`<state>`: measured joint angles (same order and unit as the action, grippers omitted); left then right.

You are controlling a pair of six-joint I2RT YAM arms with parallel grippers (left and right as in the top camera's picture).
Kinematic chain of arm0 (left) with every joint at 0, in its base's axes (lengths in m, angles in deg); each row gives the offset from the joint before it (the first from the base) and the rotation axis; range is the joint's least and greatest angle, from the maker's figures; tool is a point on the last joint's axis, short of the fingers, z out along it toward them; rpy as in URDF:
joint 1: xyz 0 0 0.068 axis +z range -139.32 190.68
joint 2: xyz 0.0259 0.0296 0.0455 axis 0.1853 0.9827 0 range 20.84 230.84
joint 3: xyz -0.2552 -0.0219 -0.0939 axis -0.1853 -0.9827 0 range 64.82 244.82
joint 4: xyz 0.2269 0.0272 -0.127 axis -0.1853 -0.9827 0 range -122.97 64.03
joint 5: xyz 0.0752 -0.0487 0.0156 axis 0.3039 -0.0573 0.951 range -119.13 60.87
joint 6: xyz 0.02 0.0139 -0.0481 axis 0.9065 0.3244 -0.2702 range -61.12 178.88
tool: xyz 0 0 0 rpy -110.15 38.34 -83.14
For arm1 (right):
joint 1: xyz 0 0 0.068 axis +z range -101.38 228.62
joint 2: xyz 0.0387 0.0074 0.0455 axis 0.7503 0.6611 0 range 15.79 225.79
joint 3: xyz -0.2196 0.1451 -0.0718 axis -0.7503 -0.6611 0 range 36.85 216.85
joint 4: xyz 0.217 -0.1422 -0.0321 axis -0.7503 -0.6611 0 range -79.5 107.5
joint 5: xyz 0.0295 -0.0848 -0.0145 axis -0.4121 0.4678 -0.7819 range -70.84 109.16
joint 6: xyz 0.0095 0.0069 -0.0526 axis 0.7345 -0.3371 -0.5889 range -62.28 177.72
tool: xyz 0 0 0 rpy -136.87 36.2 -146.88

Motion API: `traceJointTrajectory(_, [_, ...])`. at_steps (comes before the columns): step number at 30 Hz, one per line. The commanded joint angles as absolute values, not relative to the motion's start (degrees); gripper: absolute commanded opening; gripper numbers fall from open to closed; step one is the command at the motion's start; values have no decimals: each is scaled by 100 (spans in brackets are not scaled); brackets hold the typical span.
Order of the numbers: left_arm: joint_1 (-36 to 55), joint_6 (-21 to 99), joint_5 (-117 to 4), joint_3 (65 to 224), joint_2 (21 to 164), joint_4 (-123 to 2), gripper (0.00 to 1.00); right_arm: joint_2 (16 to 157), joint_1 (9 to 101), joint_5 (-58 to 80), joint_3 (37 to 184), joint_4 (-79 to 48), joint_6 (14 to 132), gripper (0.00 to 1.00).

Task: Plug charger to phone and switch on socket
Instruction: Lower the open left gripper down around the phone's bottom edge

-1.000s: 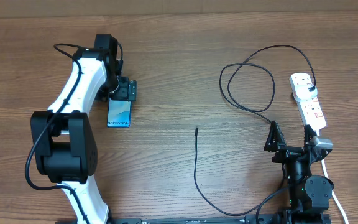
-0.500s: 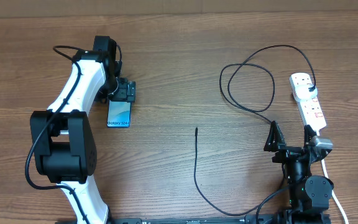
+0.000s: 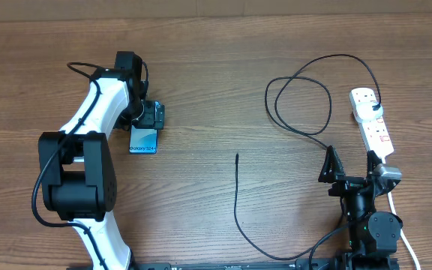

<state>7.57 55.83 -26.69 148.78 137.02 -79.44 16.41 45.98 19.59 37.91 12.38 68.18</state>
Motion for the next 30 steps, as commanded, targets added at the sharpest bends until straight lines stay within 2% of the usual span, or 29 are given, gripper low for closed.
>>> traceJointTrajectory(1, [791, 5505, -2614, 14734, 13778, -7883, 100, 1595, 4577, 1972, 3730, 1268, 6791, 100])
traceJointTrajectory(30, [802, 5717, -2614, 14704, 14145, -7572, 100, 1595, 4577, 1972, 3730, 1268, 6789, 100])
